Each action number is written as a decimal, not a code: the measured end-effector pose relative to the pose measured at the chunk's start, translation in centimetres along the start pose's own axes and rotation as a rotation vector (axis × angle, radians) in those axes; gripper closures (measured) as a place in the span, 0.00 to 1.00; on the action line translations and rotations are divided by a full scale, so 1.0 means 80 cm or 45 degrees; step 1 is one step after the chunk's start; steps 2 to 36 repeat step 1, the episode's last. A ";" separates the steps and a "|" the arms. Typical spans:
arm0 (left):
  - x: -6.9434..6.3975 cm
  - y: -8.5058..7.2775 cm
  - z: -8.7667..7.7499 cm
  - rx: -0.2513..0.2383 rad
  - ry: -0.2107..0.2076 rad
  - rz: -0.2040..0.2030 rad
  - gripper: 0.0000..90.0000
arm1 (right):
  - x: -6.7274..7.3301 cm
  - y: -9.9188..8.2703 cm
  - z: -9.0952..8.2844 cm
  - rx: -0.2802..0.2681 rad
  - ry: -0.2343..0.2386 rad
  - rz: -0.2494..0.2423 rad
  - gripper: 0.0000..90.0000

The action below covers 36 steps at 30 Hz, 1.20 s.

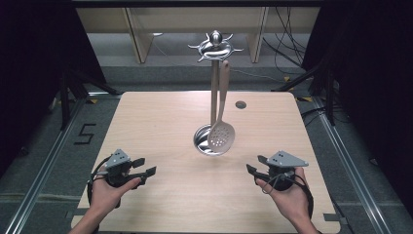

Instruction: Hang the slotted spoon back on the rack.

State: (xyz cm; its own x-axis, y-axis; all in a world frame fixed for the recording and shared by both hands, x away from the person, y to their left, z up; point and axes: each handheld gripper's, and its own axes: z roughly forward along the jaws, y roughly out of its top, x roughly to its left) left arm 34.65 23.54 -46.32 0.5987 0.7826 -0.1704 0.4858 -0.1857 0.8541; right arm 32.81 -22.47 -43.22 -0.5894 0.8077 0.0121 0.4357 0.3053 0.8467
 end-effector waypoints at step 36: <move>0.000 0.000 0.000 0.000 0.002 -0.003 0.42 | -0.001 -0.004 0.001 -0.009 0.020 0.025 0.52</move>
